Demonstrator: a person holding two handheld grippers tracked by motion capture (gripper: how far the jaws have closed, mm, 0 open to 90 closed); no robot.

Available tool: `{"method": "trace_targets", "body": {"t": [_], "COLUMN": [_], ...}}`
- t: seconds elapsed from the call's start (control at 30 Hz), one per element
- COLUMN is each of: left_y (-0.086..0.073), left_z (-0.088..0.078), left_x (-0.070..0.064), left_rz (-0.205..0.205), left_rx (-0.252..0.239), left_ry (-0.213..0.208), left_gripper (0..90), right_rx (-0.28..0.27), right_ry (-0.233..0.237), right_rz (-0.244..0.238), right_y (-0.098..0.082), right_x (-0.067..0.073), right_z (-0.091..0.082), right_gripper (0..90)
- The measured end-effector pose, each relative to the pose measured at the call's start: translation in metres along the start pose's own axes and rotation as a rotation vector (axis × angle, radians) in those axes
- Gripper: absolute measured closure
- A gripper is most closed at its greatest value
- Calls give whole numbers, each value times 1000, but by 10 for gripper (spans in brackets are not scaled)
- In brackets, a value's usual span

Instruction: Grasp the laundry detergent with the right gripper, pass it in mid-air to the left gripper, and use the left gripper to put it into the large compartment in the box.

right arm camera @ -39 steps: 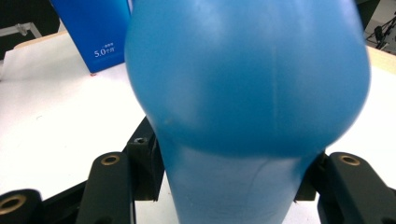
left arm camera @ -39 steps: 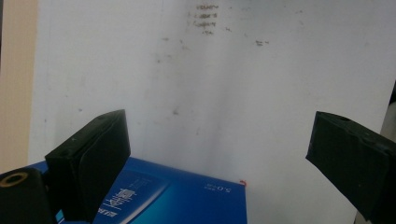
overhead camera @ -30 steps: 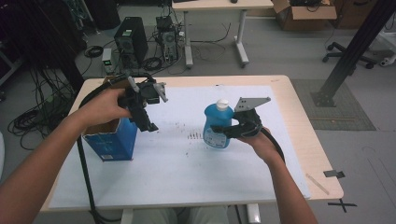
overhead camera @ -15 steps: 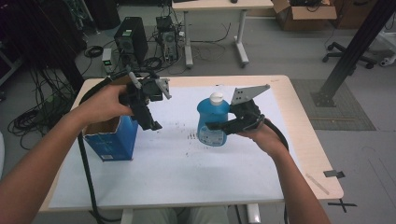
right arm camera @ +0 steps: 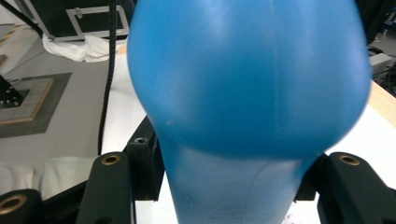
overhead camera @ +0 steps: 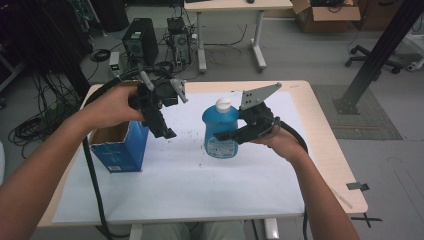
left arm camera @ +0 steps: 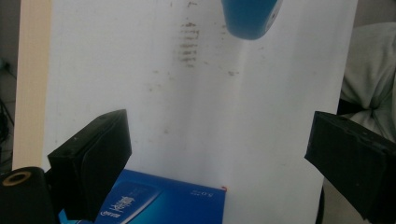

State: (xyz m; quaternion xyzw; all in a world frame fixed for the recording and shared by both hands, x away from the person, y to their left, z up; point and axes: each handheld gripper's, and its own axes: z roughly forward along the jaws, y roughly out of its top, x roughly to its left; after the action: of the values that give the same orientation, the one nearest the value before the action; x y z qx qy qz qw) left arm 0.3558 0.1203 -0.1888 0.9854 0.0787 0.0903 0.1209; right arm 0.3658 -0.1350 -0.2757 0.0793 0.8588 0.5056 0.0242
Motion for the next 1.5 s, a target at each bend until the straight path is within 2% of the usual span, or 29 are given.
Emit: {"method": "trace_targets", "body": {"t": [0.47, 0.7, 1.13, 1.5], "left_y": [27, 33, 39, 43], "left_z": [-8, -10, -13, -13], "left_x": [-11, -12, -11, -12], "left_rz": [42, 48, 40, 55], "left_rx": [24, 31, 36, 28], "left_ry": [-61, -74, -80, -83], "left_gripper": [70, 70, 69, 66], "right_rx": [5, 11, 15, 19], "right_ry": [80, 107, 126, 144], "right_rz": [-58, -73, -98, -105], "right_y": [7, 8, 14, 19], "right_x": [4, 4, 6, 8], "right_z": [16, 26, 43, 57], "right_gripper": [426, 427, 428, 428]}}
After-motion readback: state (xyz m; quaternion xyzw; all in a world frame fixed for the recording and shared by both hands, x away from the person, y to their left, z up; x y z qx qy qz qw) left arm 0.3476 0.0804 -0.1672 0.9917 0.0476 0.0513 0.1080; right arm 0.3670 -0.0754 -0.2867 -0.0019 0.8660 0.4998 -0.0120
